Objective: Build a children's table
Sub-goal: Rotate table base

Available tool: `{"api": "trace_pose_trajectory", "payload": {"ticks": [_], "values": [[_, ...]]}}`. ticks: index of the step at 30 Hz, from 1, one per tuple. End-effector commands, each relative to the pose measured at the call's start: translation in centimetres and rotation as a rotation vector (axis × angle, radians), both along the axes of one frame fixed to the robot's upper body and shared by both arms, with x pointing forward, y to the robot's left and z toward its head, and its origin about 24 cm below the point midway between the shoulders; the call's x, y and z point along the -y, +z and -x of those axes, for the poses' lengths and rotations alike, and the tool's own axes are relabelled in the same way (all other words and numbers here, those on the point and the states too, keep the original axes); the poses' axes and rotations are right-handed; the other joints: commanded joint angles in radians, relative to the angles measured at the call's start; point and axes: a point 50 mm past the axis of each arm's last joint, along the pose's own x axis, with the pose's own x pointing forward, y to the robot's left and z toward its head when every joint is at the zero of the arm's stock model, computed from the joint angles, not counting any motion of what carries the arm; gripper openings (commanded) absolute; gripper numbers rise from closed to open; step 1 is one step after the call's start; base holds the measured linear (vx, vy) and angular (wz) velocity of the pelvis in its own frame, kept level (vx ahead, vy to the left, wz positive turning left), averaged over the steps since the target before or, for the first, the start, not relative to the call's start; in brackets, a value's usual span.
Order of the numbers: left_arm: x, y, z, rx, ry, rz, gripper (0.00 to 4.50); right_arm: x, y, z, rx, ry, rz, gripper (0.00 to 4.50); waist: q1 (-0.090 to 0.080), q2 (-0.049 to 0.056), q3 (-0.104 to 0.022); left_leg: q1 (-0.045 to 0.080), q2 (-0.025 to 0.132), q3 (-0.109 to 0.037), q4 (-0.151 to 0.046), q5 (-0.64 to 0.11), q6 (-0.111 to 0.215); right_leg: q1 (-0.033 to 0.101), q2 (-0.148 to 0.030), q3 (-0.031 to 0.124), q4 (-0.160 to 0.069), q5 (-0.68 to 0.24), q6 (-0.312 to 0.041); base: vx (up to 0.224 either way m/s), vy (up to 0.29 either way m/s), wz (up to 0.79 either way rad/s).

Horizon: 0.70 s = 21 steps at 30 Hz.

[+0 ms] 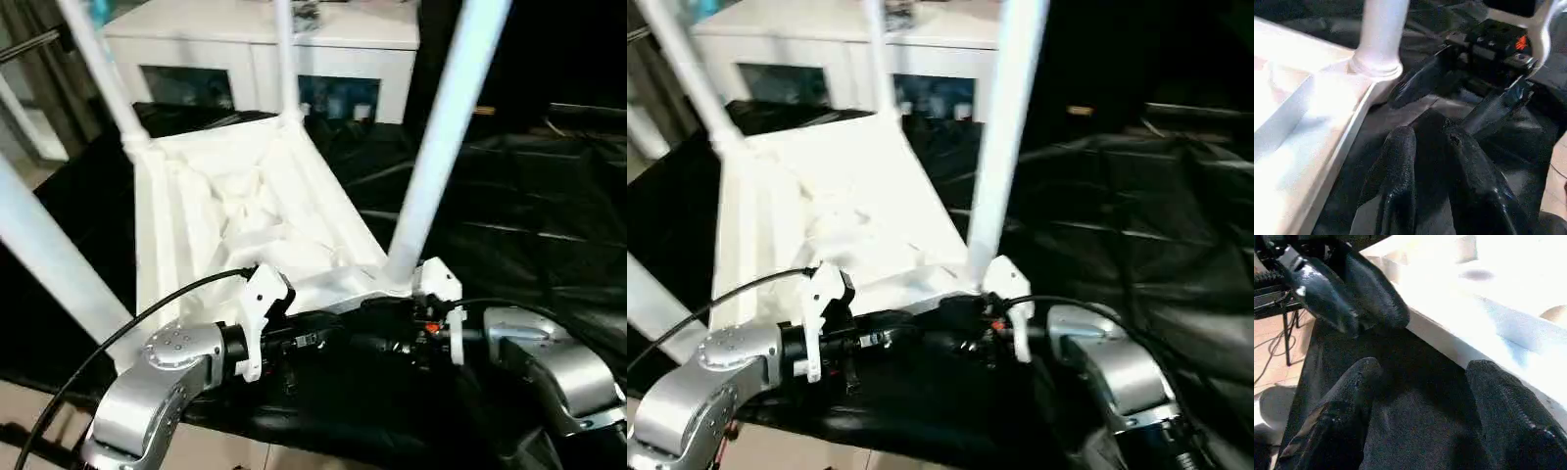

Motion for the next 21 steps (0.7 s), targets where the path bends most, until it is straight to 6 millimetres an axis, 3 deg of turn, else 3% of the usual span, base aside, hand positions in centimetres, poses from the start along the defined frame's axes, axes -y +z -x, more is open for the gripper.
{"api": "trace_pose_trajectory", "payload": {"ticks": [1, 4, 5, 10, 12, 14, 15, 16, 18, 20, 21], "values": [[-0.2, 0.5, 0.2, -0.007, 0.026, 0.004, 1.11, -0.1, 0.0, -0.2, 0.007, 0.019, 0.025, 3.18, 0.002, -0.012, -0.051, -0.003, 0.018, 0.002, -0.064, -0.134, 0.061, 0.05, -0.041, 0.032, -0.068, -0.18, -0.205, 0.0, 0.0, 0.0], [-0.5, 0.8, 1.2, -0.053, 0.023, 0.016, 1.11, -0.5, -0.2, -1.0, 0.034, 0.009, 0.05, 3.18, 0.0, -0.013, -0.049, -0.002, 0.018, 0.002, -0.064, -0.142, 0.053, 0.049, -0.042, 0.031, -0.066, -0.184, -0.216, 0.0, 0.0, 0.0], [-0.6, 0.8, 1.4, -0.06, 0.02, 0.018, 1.11, -0.6, -0.3, -1.2, 0.037, 0.006, 0.053, 3.18, -0.002, -0.015, -0.045, -0.003, 0.015, 0.003, -0.066, -0.166, 0.05, 0.048, -0.041, 0.032, -0.072, -0.233, -0.206, 0.0, 0.0, 0.0], [-1.5, 0.9, 2.6, -0.093, -0.019, 0.021, 1.11, -1.4, -1.1, -2.6, 0.052, -0.058, 0.095, 3.18, -0.006, -0.016, -0.046, -0.001, 0.013, 0.002, -0.063, -0.167, 0.043, 0.044, -0.04, 0.032, -0.072, -0.259, -0.191, 0.0, 0.0, 0.0], [-2.3, 0.6, 4.0, -0.12, -0.098, 0.004, 1.11, -2.2, -1.7, -3.8, 0.059, -0.12, 0.115, 3.18, -0.018, -0.019, -0.044, -0.007, 0.011, -0.001, -0.068, -0.181, 0.038, 0.045, -0.039, 0.03, -0.07, -0.279, -0.187, 0.0, 0.0, 0.0], [-2.9, 0.1, 4.7, -0.149, -0.107, -0.04, 1.11, -2.6, -1.7, -4.4, 0.074, -0.148, 0.12, 3.18, -0.026, -0.017, -0.039, 0.0, 0.011, 0.001, -0.07, -0.227, 0.026, 0.037, -0.036, 0.031, -0.076, -0.333, -0.174, 0.0, 0.0, 0.0], [-3.4, -0.2, 5.3, -0.186, -0.113, -0.056, 1.11, -2.9, -1.8, -4.8, 0.078, -0.166, 0.116, 3.18, -0.028, -0.015, -0.038, 0.005, 0.012, 0.0, -0.07, -0.253, 0.017, 0.034, -0.035, 0.032, -0.077, -0.356, -0.169, 0.0, 0.0, 0.0], [-4.0, -0.3, 6.0, -0.22, -0.124, -0.056, 1.11, -3.2, -1.7, -5.4, 0.095, -0.19, 0.121, 3.18, -0.028, -0.024, -0.038, 0.0, 0.012, -0.002, -0.071, -0.263, 0.01, 0.035, -0.039, 0.034, -0.072, -0.374, -0.168, 0.0, 0.0, 0.0], [-5.0, -0.4, 6.8, -0.262, -0.124, -0.061, 1.11, -3.5, -1.7, -6.3, 0.12, -0.241, 0.141, 3.18, -0.032, -0.024, -0.037, 0.008, 0.013, -0.001, -0.071, -0.293, -0.001, 0.027, -0.036, 0.034, -0.076, -0.392, -0.16, 0.0, 0.0, 0.0], [-6.3, -0.3, 7.2, -0.274, -0.123, -0.09, 1.11, -3.4, -1.8, -7.3, 0.144, -0.294, 0.17, 3.18, -0.038, -0.023, -0.032, 0.003, 0.011, -0.004, -0.076, -0.32, -0.014, 0.027, -0.037, 0.033, -0.076, -0.417, -0.161, 0.0, 0.0, 0.0], [-7.4, -0.1, 7.5, -0.28, -0.11, -0.112, 1.11, -3.3, -1.7, -7.9, 0.164, -0.328, 0.186, 3.18, -0.041, -0.024, -0.034, 0.012, 0.012, -0.003, -0.074, -0.336, -0.019, 0.023, -0.035, 0.033, -0.078, -0.42, -0.157, 0.0, 0.0, 0.0]]}}
